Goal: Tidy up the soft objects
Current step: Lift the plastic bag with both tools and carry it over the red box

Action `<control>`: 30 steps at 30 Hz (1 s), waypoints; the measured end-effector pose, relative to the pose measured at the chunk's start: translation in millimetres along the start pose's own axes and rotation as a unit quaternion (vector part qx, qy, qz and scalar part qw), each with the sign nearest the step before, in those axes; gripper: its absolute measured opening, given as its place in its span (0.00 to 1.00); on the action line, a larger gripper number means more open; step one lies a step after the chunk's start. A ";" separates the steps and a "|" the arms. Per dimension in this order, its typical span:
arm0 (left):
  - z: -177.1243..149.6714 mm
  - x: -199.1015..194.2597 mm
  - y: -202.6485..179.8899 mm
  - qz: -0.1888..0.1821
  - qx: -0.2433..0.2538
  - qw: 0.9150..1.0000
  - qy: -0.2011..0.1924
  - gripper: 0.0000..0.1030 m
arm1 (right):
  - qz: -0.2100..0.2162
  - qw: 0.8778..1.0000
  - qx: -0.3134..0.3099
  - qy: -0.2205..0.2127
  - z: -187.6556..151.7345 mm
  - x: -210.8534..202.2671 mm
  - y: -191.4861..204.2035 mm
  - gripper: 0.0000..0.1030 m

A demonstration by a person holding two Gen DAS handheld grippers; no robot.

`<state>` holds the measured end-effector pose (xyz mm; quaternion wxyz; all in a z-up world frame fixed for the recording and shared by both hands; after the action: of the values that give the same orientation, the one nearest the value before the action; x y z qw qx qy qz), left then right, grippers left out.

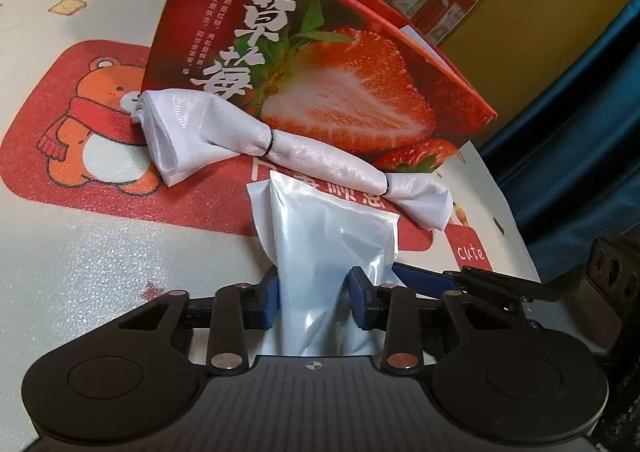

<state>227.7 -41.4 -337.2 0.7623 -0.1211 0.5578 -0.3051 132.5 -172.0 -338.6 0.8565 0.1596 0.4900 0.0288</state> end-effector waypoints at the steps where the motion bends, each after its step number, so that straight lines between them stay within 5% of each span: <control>1: 0.2 -0.9 0.1 -0.001 0.000 1.000 -0.001 0.35 | 0.006 1.000 0.007 0.000 0.9 -0.8 -1.7 0.46; 13: 31.8 -41.3 -35.3 0.011 0.080 0.995 -0.055 0.34 | 0.004 0.997 0.001 -0.074 21.5 -39.8 0.7 0.44; 22: 94.4 -76.5 -75.3 0.005 0.126 0.986 -0.111 0.34 | -0.018 0.987 -0.018 -0.157 75.3 -93.0 -3.8 0.44; 30: 148.7 -74.8 -85.0 -0.007 0.120 0.985 -0.122 0.36 | -0.043 0.983 -0.031 -0.177 134.4 -103.1 -20.6 0.44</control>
<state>322.8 -86.3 -182.7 0.8316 -0.0692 0.4187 -0.3582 190.9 -245.7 -196.2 0.9345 0.1145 0.3363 -0.0215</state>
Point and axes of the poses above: each gripper's, at about its wrist camera, not at the fingertips, and x roughly the way its jaws point, y to its left, z to its top, the point moved 3 cm from there along x, roughly the way its jaws point, and after that the axes turned 14 degrees about y, right-handed, at the moved point
